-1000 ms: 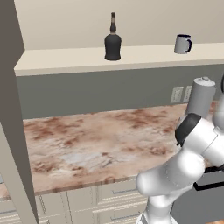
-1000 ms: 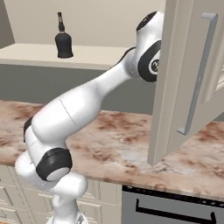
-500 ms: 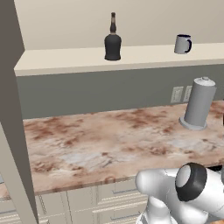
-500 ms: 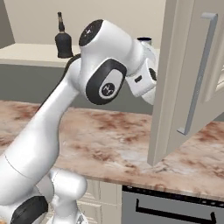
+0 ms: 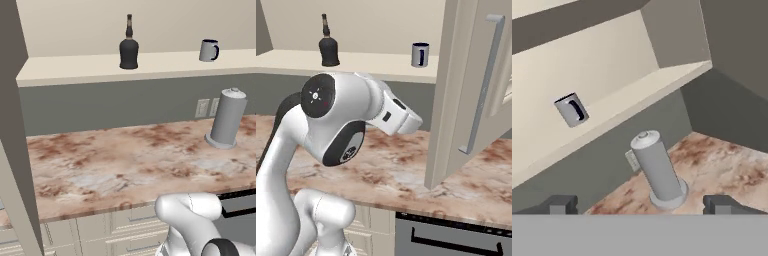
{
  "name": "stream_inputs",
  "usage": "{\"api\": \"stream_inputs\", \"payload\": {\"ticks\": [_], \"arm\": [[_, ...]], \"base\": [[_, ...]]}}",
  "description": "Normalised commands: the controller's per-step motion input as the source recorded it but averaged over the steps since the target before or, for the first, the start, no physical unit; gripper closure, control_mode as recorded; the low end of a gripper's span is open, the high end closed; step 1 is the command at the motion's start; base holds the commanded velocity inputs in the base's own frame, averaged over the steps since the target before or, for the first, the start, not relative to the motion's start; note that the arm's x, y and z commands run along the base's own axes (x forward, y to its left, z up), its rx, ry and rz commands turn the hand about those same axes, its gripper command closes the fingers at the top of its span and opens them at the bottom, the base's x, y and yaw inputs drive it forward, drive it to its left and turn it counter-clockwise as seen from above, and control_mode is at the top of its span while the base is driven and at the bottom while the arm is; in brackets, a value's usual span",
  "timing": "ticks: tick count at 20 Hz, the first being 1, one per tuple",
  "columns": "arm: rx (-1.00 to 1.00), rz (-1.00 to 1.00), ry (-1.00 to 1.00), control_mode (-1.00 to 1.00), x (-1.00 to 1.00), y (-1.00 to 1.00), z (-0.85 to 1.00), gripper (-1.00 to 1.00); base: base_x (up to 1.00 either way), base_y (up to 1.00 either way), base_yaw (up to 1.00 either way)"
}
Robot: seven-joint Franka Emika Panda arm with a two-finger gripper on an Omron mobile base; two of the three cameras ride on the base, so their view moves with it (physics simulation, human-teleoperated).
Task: Open the cabinet directly in front. Then move the liquor and the mug to the dining counter with the jar on it.
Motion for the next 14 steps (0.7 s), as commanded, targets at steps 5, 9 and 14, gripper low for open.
{"api": "stream_inputs", "payload": {"ticks": [5,9,14], "arm": [[-0.03,0.22,0.0,-1.0,0.03,0.31,0.52,-1.0],[-0.02,0.05,0.03,-1.0,0.02,0.15,0.62,-1.0],[-0.24,0.1,0.14,-1.0,0.0,0.43,0.1,-1.0]], "base": [[0.0,0.0,0.0],[0.0,0.0,0.0],[0.0,0.0,0.0]]}}
